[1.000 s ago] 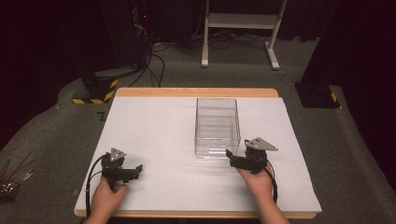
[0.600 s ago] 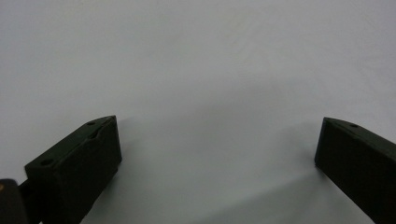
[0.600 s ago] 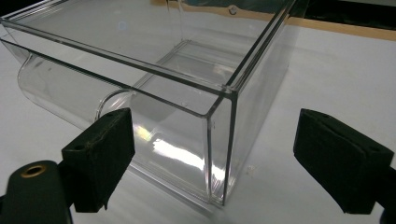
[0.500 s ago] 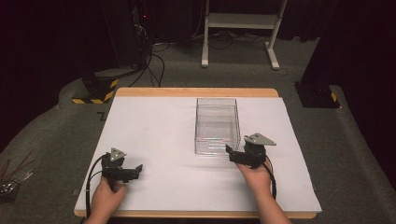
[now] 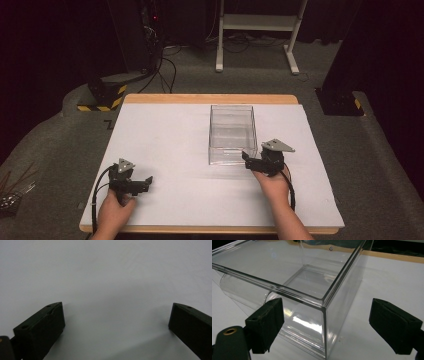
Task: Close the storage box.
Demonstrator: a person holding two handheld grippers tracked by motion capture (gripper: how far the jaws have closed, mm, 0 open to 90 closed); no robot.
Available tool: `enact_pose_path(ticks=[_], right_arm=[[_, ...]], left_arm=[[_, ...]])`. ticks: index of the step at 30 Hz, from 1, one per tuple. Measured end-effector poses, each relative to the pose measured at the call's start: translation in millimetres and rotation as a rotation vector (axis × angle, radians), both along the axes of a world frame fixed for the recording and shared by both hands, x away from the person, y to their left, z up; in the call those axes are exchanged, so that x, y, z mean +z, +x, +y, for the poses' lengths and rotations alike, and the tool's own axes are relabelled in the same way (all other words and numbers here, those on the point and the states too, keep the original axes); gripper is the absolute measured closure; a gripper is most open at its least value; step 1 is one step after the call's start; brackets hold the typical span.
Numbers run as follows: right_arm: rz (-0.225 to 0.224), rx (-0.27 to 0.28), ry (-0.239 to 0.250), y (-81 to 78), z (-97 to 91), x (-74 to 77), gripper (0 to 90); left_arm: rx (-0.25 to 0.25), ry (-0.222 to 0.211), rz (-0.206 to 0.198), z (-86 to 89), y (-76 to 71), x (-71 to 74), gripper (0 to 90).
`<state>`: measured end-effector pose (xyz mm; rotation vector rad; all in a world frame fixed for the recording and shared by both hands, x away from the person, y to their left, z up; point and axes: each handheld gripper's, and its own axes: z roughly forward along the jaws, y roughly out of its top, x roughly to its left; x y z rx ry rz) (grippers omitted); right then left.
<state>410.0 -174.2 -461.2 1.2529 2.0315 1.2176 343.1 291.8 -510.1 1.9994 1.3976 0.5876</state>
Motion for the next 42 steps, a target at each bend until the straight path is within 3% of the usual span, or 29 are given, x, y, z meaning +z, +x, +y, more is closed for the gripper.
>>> enact_pose_path(ticks=[19,42], right_arm=[[-0.003,-0.025,-0.006,11.7,2.5,0.3,13.0],[0.011,-0.009,-0.012,4.7,0.2,2.5,14.0]], left_arm=[[0.0,0.0,0.0,0.0,0.0,0.0,0.6],[0.0,0.0,0.001,0.0,-0.1,0.0,0.6]])
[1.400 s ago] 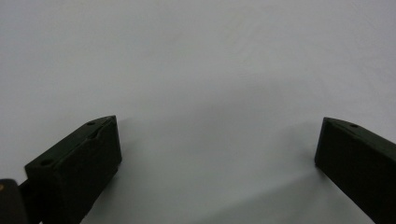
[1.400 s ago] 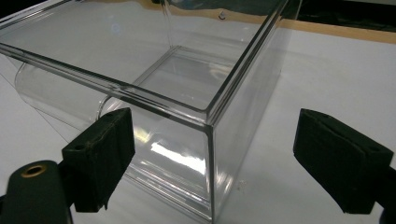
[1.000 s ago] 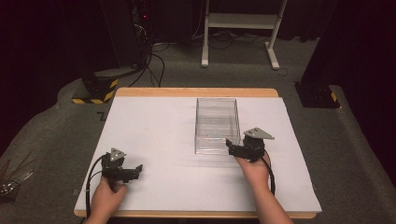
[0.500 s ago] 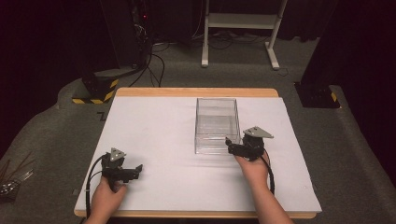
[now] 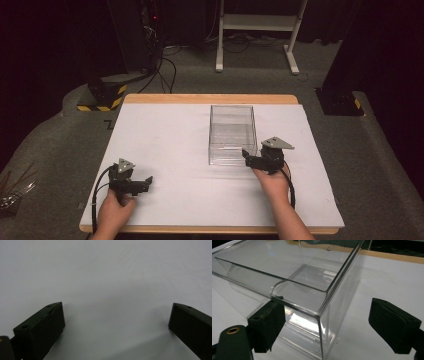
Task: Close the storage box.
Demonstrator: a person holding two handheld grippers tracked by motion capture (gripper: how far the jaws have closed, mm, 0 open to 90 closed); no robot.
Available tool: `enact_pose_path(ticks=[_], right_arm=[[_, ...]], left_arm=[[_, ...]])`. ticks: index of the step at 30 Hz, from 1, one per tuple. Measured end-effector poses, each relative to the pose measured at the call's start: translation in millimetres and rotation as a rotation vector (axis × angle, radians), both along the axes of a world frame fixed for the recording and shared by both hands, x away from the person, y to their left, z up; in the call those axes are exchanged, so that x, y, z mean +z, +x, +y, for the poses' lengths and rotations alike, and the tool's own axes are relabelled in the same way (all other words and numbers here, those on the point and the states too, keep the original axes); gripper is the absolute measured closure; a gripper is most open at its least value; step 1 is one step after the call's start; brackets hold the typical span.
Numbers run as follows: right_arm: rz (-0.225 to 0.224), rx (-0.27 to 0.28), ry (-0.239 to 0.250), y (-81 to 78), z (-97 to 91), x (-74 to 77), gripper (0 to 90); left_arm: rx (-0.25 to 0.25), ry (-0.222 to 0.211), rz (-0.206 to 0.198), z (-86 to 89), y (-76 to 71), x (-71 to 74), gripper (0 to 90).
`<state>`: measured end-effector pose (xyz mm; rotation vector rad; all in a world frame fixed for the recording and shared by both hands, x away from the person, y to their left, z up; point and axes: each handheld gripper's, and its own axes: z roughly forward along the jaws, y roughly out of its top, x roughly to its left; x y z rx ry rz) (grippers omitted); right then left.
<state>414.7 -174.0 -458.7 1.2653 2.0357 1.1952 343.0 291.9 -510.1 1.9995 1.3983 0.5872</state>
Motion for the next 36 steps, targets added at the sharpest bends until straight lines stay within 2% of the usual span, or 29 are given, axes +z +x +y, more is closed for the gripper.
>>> enact_pose_path(ticks=[9,19,28,36], right_arm=[[-0.02,0.033,0.007,-16.9,-1.0,4.8,13.6],[-0.04,0.049,0.018,-42.0,-14.2,5.6,13.8],[-0.019,0.017,0.011,-57.9,-38.5,-5.1,13.9],[0.005,-0.021,-0.012,-62.2,-58.7,-14.0,13.9]], left_arm=[[0.0,0.0,-0.002,-0.1,0.0,-0.1,0.6],[0.0,0.0,-0.002,0.0,0.0,-0.1,0.6],[0.004,-0.003,-0.005,-0.4,0.0,-0.3,0.6],[0.003,-0.003,-0.005,-0.4,-0.1,-0.3,0.6]])
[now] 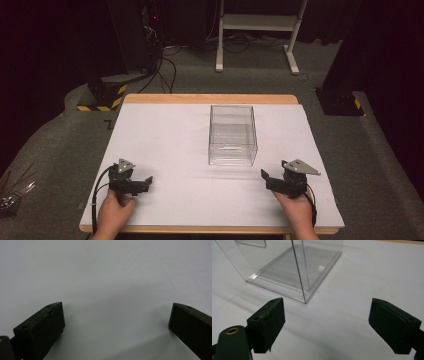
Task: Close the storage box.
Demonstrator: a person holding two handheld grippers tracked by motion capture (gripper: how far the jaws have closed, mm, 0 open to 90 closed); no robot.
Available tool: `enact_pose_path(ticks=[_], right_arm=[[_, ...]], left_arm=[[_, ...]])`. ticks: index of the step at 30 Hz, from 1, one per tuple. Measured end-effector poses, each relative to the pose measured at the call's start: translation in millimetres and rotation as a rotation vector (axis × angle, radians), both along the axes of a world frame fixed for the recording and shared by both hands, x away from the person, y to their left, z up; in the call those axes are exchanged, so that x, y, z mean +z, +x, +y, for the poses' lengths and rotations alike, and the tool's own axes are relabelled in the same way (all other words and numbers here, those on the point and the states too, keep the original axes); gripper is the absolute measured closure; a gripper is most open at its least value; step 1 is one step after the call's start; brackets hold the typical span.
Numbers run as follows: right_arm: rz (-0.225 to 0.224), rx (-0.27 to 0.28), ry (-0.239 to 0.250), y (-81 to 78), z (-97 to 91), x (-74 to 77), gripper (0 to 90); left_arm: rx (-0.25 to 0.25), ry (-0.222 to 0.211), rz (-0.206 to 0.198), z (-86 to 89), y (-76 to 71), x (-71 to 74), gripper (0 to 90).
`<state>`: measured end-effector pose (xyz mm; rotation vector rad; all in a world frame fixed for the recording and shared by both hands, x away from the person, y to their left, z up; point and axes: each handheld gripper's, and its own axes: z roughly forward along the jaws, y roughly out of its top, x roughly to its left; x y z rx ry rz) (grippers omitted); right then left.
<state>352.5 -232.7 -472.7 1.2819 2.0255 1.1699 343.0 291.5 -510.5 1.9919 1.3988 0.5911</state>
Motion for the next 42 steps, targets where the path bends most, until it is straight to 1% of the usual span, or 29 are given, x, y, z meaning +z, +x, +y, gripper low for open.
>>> enact_pose_path(ticks=[4,6,10,14,15,18,19,21,22,24,27,42], right_arm=[[0.039,-0.019,-0.015,-1.4,-8.4,-6.5,13.9],[0.055,-0.019,-0.03,-1.0,-10.6,-9.9,13.8],[0.088,-0.025,-0.04,-0.5,-12.2,-16.1,13.8],[0.113,-0.018,-0.064,0.8,-11.0,-20.5,13.8],[0.127,-0.016,-0.07,1.0,-10.0,-21.9,13.8],[0.157,0.0,-0.103,2.0,-6.1,-27.4,13.8],[0.16,0.006,-0.118,2.3,-4.3,-28.5,13.8],[0.176,0.016,-0.163,3.6,0.5,-30.5,13.1],[0.167,0.015,-0.182,2.9,2.8,-30.8,14.8],[0.171,0.017,-0.173,2.9,2.6,-31.0,14.6],[0.167,0.018,-0.178,2.9,2.8,-31.2,14.6],[0.174,0.025,-0.167,3.6,1.3,-30.9,14.8]], left_arm=[[0.0,0.0,0.0,0.0,0.0,0.0,0.6],[0.001,-0.001,0.001,0.0,-0.1,0.0,0.6],[0.0,0.0,0.0,0.0,0.0,0.0,0.6],[0.0,-0.001,0.001,0.0,-0.1,0.0,0.6],[0.0,0.0,0.0,0.0,0.0,0.0,0.6],[0.0,-0.001,0.001,0.0,-0.1,0.0,0.6],[0.0,0.0,0.001,0.0,-0.1,0.0,0.6],[0.0,0.0,0.001,0.0,0.0,0.0,0.6],[0.0,0.001,0.001,0.2,-0.1,0.1,0.6],[0.0,0.001,0.001,0.1,-0.1,0.0,0.6],[0.0,0.001,0.001,0.1,-0.1,0.0,0.6],[0.002,-0.001,0.001,-0.3,-0.2,0.0,0.6]])
